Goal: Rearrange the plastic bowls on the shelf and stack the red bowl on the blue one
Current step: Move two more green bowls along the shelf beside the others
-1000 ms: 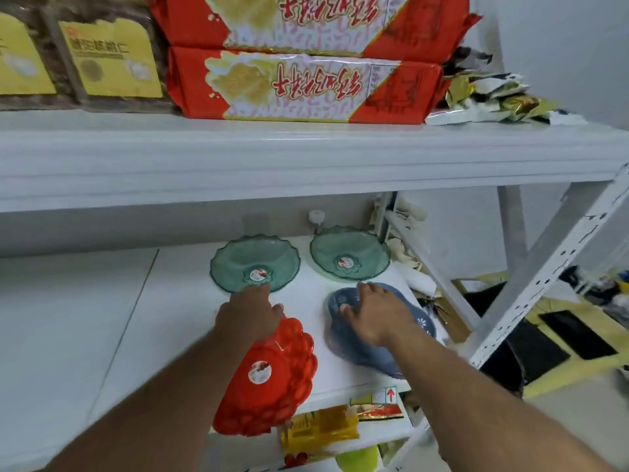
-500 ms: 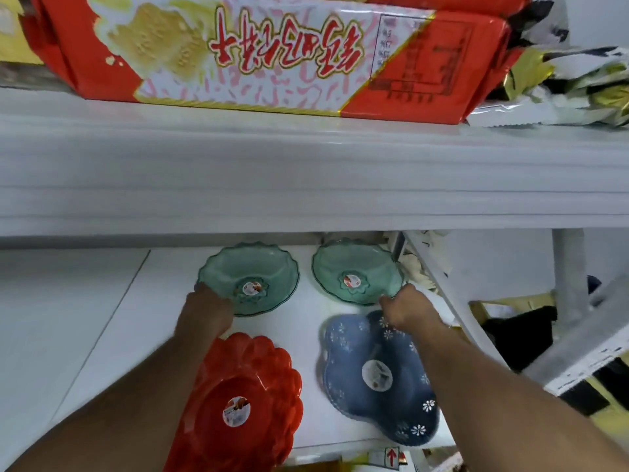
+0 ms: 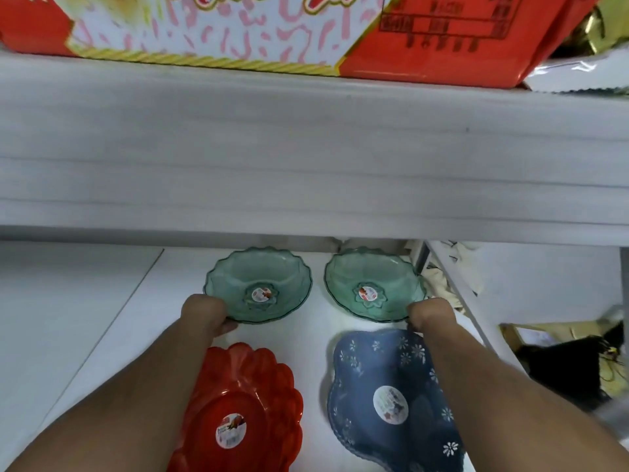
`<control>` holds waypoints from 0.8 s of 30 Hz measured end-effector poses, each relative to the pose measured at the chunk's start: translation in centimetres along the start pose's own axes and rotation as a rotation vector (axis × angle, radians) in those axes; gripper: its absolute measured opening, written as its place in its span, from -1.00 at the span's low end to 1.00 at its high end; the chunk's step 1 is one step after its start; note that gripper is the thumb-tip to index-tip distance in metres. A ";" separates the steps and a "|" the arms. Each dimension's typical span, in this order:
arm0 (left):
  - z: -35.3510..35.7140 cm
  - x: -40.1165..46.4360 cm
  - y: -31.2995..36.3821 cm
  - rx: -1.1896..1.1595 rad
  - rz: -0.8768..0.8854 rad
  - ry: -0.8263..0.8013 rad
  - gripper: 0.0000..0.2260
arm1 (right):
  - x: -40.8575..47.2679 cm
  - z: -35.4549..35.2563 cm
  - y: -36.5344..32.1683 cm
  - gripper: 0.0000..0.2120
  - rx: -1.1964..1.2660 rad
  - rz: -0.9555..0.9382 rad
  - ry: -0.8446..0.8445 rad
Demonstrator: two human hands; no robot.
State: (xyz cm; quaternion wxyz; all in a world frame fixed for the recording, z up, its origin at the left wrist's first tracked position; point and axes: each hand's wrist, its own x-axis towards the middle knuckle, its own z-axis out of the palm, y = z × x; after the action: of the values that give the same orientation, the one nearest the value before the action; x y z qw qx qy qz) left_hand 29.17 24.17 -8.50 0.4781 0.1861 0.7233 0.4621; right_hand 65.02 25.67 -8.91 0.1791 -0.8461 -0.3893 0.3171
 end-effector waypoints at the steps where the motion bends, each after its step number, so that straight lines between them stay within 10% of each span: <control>1: -0.2 -0.1 0.1 0.011 -0.013 -0.011 -0.88 | -0.3 -0.4 -0.1 -0.76 0.170 0.043 0.019; 14: -7.5 -3.6 2.3 -0.119 0.023 -0.008 -0.81 | -5.6 -2.4 -2.7 -0.84 0.714 0.067 0.039; 24: -17.6 -11.0 -1.2 -0.269 0.072 0.123 -0.85 | -15.8 -0.5 -2.4 -0.75 0.613 -0.032 -0.085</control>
State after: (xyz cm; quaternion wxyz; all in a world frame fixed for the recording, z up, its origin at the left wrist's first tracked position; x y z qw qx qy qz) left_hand 19.37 7.16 -1.76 0.4365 0.1176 0.6758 0.5822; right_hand 56.24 14.94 -0.91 0.4143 -0.7325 -0.2960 0.4518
